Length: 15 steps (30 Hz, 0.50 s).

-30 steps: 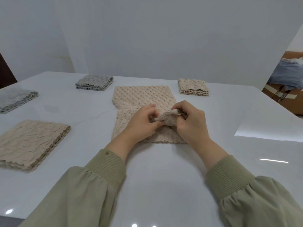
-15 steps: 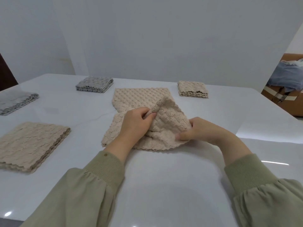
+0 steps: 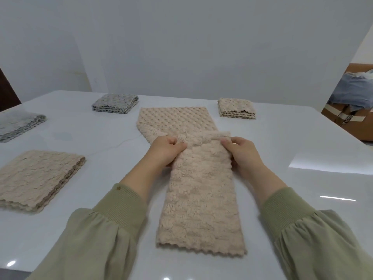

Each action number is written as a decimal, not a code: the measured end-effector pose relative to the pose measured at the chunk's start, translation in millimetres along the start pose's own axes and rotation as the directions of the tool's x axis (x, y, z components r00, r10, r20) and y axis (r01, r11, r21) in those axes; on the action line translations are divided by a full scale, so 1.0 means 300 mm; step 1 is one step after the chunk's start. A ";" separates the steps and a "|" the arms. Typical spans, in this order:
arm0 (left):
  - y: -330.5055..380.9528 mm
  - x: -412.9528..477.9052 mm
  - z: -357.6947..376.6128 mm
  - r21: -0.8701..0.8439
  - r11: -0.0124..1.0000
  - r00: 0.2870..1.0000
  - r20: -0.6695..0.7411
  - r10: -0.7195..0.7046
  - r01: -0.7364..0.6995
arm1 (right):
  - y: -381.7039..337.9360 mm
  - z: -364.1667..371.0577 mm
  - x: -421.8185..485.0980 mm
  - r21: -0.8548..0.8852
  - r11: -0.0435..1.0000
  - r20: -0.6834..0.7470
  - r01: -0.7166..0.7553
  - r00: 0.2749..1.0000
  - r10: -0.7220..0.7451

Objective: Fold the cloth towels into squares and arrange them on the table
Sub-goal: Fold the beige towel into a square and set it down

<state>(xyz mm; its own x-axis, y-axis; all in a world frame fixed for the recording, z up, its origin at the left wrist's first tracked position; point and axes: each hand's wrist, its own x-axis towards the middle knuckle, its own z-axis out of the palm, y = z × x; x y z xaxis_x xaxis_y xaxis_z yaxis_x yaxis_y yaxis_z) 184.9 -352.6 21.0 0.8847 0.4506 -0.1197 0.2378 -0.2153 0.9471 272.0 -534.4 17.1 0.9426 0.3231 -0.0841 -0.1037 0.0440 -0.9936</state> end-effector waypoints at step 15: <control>-0.024 0.052 -0.014 -0.266 0.964 0.990 -0.140 -0.020 -0.019 | 0.000 0.036 0.042 0.019 0.996 0.091 0.085 0.992 -0.087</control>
<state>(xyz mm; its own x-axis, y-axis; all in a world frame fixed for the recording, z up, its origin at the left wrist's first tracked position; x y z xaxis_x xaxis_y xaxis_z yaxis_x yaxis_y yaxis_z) 195.1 -340.4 13.6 0.8148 0.5718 -0.0954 0.1060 0.0148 0.9943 280.5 -520.2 16.7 0.9151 0.4031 0.0095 -0.0289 0.0892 -0.9956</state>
